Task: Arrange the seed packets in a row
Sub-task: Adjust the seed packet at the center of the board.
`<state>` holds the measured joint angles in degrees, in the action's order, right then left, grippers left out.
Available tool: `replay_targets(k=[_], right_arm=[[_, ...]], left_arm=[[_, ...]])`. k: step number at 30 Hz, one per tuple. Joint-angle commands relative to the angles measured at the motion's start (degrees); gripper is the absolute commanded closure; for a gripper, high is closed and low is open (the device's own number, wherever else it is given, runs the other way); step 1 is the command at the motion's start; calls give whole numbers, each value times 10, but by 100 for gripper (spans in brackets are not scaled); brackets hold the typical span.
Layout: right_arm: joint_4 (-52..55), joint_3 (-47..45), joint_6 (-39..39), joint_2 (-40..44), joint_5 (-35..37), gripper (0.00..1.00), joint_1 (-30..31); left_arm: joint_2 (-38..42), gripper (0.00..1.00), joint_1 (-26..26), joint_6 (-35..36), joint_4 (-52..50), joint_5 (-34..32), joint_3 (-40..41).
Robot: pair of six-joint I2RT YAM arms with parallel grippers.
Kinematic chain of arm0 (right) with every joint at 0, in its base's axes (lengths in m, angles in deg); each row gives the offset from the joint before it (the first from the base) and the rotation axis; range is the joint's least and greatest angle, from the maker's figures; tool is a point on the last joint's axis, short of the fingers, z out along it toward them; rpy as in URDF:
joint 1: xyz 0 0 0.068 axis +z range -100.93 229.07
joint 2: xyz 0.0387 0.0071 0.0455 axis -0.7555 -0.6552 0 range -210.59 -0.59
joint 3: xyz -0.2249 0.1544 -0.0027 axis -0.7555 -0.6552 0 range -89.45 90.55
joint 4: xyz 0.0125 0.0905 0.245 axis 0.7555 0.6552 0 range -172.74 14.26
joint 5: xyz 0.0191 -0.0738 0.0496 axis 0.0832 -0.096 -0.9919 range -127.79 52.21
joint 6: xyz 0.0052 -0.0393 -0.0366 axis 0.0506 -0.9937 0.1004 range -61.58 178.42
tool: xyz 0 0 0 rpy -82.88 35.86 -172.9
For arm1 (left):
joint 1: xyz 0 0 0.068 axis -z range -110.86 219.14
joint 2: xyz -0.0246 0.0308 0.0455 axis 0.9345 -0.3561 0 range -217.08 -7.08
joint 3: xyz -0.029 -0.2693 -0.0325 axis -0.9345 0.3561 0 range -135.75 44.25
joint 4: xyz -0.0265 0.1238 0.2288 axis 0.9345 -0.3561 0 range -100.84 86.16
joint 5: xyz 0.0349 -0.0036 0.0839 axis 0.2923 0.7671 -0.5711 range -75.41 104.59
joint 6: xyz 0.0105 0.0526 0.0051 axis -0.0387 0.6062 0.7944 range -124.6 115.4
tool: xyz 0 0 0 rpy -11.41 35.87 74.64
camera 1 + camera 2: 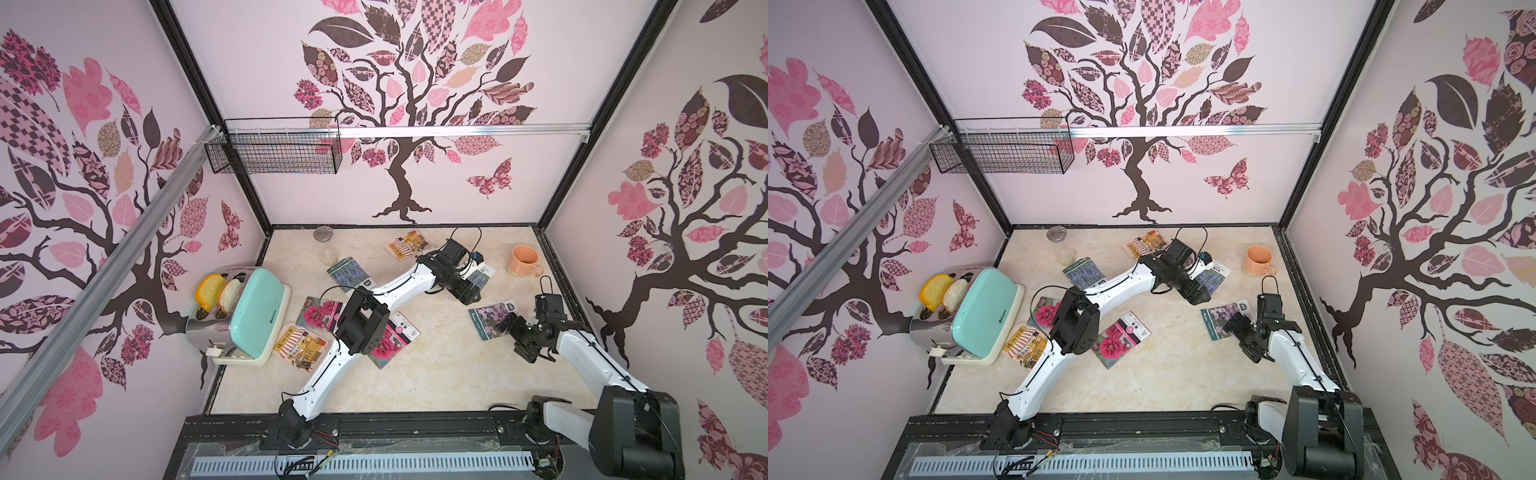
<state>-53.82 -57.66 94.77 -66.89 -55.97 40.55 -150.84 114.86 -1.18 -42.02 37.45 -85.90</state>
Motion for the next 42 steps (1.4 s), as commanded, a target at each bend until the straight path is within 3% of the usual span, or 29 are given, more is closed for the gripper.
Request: replay_targets(k=[1, 24, 30, 37, 42], right_arm=[[-11, 2, -3, -8, -4, 7, -14], [-94, 26, -7, -127, -45, 13, -45], [-106, 25, -7, -142, -40, 15, -47], [-109, 34, -16, -152, -13, 19, -56], [-105, 60, -37, -174, 31, 21, -62]], left_arm=[[-19, 13, 5, -3, 16, 17, -21], [-113, 16, 16, -23, 16, 13, -98], [-149, 22, 16, -29, -15, 37, -130], [-133, 37, 22, -25, -42, 57, -105], [-74, 40, 28, -36, 0, 46, 5]])
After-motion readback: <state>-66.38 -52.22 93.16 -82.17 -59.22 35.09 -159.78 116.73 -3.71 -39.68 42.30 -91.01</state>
